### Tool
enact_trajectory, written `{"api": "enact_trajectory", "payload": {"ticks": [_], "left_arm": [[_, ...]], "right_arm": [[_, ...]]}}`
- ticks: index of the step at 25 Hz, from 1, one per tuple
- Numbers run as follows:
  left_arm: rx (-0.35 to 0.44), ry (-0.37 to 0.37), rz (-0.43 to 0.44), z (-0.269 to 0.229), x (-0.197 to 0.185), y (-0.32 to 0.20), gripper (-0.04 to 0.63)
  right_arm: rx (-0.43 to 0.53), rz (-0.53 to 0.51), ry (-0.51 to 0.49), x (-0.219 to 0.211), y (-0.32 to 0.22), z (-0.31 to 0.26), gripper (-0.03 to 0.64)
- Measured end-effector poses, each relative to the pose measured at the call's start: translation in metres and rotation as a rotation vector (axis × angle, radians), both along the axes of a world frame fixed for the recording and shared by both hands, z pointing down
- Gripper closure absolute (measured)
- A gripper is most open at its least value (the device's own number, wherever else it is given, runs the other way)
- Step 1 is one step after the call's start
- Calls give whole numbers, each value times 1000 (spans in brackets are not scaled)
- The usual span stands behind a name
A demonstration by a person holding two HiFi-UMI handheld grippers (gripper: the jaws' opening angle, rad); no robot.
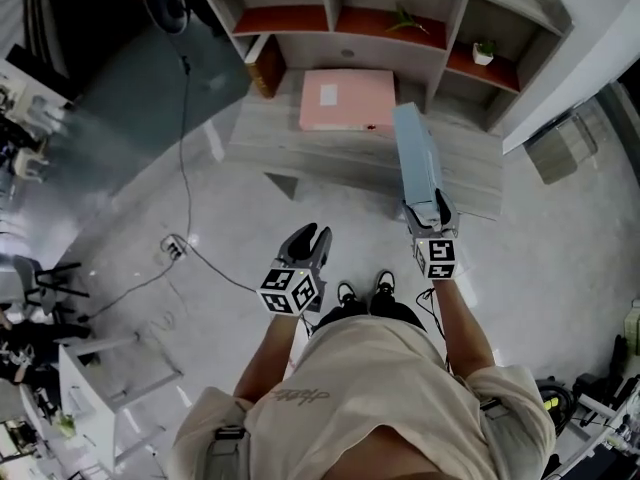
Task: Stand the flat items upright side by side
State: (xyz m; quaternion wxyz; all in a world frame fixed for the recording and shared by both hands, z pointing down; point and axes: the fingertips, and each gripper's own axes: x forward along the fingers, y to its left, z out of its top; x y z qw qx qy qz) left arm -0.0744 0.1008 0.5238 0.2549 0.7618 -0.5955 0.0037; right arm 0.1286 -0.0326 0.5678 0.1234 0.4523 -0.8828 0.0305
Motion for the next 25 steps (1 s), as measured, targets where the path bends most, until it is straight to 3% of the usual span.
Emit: {"api": "enact_trajectory", "payload": {"ticks": [6, 10, 25], "left_arm": [[15, -8, 12, -8, -10, 2, 453], [25, -5, 20, -10, -16, 1, 453], [31, -7, 67, -9, -36, -31, 454]], "right_arm": [[-78, 38, -251, 5, -2, -13, 264], [-94, 89, -330, 10, -8, -13, 268], [-64, 151, -340, -5, -55, -16, 272]]}}
